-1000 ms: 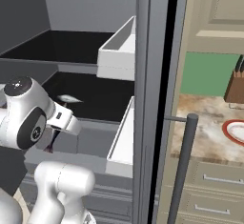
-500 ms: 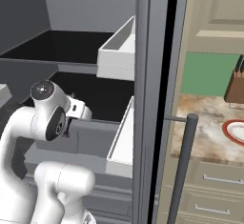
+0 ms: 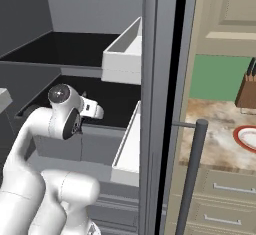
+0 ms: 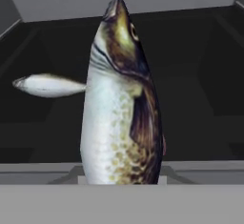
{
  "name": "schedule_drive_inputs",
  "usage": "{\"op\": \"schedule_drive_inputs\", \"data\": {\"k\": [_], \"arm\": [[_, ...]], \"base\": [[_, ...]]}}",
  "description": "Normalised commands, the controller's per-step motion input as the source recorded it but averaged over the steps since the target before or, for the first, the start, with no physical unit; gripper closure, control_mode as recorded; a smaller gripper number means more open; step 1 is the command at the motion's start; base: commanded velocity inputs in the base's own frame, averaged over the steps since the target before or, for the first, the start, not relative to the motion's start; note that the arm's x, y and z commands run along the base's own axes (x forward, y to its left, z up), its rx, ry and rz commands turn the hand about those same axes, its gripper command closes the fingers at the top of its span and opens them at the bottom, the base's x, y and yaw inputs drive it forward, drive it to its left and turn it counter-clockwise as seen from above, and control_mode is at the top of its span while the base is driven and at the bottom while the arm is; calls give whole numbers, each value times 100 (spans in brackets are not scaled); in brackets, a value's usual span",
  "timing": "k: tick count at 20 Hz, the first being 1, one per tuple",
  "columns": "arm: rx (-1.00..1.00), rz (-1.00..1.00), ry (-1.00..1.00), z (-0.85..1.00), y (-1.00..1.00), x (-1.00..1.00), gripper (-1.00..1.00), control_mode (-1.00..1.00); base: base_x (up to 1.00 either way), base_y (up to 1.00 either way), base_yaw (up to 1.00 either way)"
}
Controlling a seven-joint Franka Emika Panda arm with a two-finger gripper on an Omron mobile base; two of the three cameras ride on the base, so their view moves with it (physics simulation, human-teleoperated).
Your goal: Place the fish on the counter behind the older fish on the same shelf of the fridge to maintain FIFO order. Close the fridge door when finished.
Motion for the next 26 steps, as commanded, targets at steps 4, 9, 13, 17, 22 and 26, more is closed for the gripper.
{"op": "schedule_drive_inputs", "data": {"k": [4,9,13,17,22,26], "arm": [[0,0,0,-9,0,74,100,-100],[-1,0,2,-9,0,72,100,-100],[-20,3,10,-20,8,65,100,-100],[-23,11,-5,-12,-7,46,100,-100],[-21,16,0,-6,-25,46,100,-100],[-21,22,0,-35,-18,41,100,-100]], "base": [[0,0,0],[0,0,0],[0,0,0],[0,0,0],[0,0,0],[0,0,0]]}}
